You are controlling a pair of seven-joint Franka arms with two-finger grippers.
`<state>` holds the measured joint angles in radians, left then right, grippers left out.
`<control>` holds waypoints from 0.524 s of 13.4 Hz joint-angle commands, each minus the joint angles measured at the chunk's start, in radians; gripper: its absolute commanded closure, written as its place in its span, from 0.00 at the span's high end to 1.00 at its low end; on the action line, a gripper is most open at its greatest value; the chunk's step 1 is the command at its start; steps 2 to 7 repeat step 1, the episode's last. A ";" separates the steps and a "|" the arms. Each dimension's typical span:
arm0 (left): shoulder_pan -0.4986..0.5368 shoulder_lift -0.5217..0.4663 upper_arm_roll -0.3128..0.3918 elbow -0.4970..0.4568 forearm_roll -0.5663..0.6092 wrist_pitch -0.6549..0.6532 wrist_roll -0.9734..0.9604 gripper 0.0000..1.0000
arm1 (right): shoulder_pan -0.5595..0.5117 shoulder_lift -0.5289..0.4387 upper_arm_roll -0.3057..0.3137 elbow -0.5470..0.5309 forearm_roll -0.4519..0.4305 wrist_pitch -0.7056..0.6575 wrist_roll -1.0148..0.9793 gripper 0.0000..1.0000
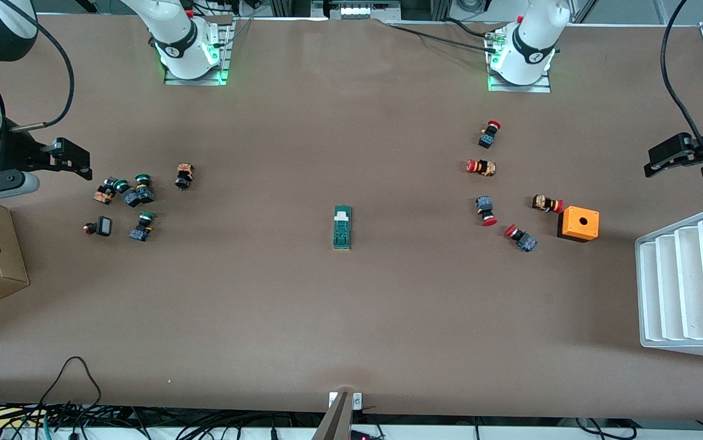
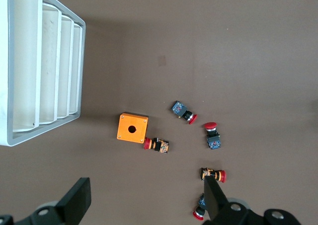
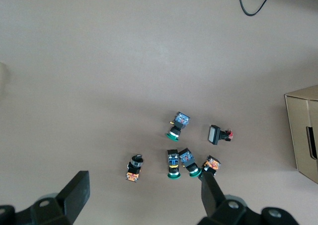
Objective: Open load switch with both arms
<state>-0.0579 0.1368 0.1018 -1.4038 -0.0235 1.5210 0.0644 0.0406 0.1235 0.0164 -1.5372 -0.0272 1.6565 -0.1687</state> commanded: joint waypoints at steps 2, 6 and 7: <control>0.012 -0.019 -0.014 -0.003 0.019 -0.015 0.021 1.00 | -0.001 -0.001 0.000 0.014 0.015 -0.018 -0.002 0.99; 0.012 -0.019 -0.014 -0.003 0.019 -0.015 0.021 1.00 | -0.001 -0.001 0.000 0.014 0.015 -0.018 -0.002 0.99; 0.012 -0.019 -0.014 -0.003 0.019 -0.015 0.021 1.00 | -0.001 -0.001 0.000 0.014 0.015 -0.018 -0.002 0.99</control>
